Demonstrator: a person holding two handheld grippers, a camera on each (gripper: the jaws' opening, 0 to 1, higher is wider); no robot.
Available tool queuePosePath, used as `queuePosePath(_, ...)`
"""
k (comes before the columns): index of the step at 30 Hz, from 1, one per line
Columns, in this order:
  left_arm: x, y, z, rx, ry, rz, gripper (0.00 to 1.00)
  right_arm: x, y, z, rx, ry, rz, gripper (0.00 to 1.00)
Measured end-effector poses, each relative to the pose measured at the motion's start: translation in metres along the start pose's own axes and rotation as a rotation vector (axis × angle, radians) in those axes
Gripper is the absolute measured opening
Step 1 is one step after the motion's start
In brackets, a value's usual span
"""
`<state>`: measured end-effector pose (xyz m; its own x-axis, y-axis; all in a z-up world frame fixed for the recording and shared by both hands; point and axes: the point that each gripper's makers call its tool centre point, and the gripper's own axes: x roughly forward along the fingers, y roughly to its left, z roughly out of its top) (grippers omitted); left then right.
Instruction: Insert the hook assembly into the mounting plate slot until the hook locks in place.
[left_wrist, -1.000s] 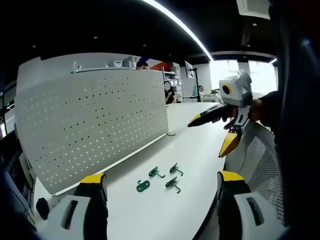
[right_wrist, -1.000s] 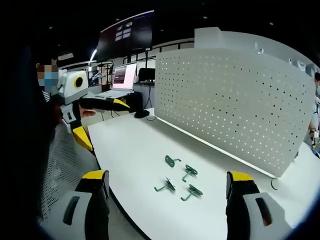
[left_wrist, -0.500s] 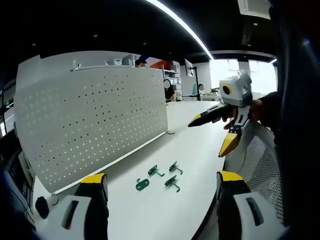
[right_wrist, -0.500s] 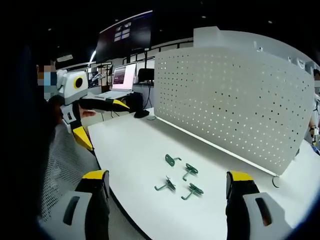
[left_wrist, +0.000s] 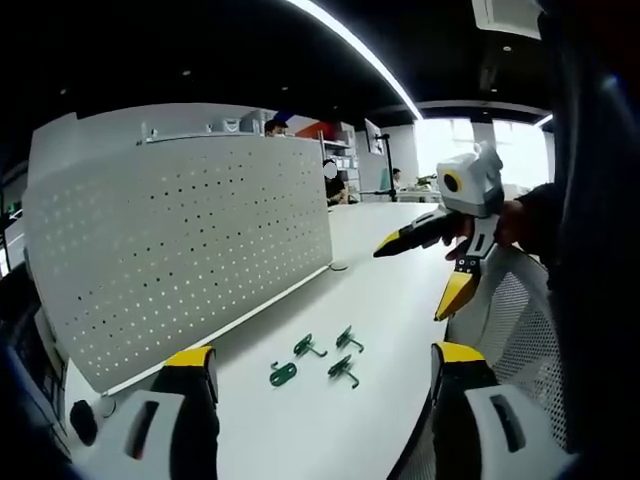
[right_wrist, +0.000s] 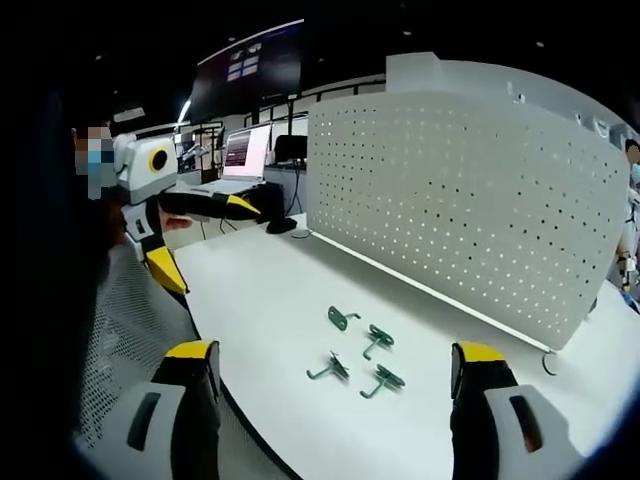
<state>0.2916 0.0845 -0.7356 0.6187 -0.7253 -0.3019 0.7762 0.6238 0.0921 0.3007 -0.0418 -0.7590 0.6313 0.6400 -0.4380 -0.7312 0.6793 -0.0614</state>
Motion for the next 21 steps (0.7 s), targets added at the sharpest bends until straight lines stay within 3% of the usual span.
queuePosePath(10, 0.006, -0.001, 0.003, 0.033, 0.010, -0.040, 0.87, -0.003, 0.000, 0.001, 0.011, -0.009, -0.014, 0.93)
queuePosePath(15, 0.010, -0.004, 0.001, 0.051, 0.039, -0.125, 0.82, -0.005, -0.001, 0.002, 0.017, -0.016, -0.021, 0.93)
queuePosePath(21, 0.017, -0.009, 0.005, 0.065, 0.027, -0.221, 0.74, -0.005, -0.002, 0.000, 0.022, -0.016, -0.023, 0.93)
